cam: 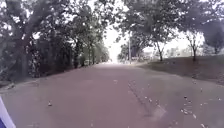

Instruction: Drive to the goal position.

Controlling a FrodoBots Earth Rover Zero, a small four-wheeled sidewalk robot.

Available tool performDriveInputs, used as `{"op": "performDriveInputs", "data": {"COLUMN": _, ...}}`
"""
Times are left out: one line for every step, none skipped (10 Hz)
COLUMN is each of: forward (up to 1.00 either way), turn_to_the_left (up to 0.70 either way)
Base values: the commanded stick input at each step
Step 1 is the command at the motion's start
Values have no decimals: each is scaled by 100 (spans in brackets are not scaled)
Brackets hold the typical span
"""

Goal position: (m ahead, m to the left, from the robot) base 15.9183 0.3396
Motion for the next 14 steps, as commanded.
{"op": "performDriveInputs", "data": {"forward": 70, "turn_to_the_left": -3}}
{"op": "performDriveInputs", "data": {"forward": 70, "turn_to_the_left": -13}}
{"op": "performDriveInputs", "data": {"forward": 70, "turn_to_the_left": -27}}
{"op": "performDriveInputs", "data": {"forward": 70, "turn_to_the_left": -35}}
{"op": "performDriveInputs", "data": {"forward": 70, "turn_to_the_left": -35}}
{"op": "performDriveInputs", "data": {"forward": 70, "turn_to_the_left": -35}}
{"op": "performDriveInputs", "data": {"forward": 70, "turn_to_the_left": -35}}
{"op": "performDriveInputs", "data": {"forward": 70, "turn_to_the_left": -35}}
{"op": "performDriveInputs", "data": {"forward": 70, "turn_to_the_left": -35}}
{"op": "performDriveInputs", "data": {"forward": 70, "turn_to_the_left": -35}}
{"op": "performDriveInputs", "data": {"forward": 70, "turn_to_the_left": -35}}
{"op": "performDriveInputs", "data": {"forward": 70, "turn_to_the_left": -35}}
{"op": "performDriveInputs", "data": {"forward": 70, "turn_to_the_left": -35}}
{"op": "performDriveInputs", "data": {"forward": 70, "turn_to_the_left": -35}}
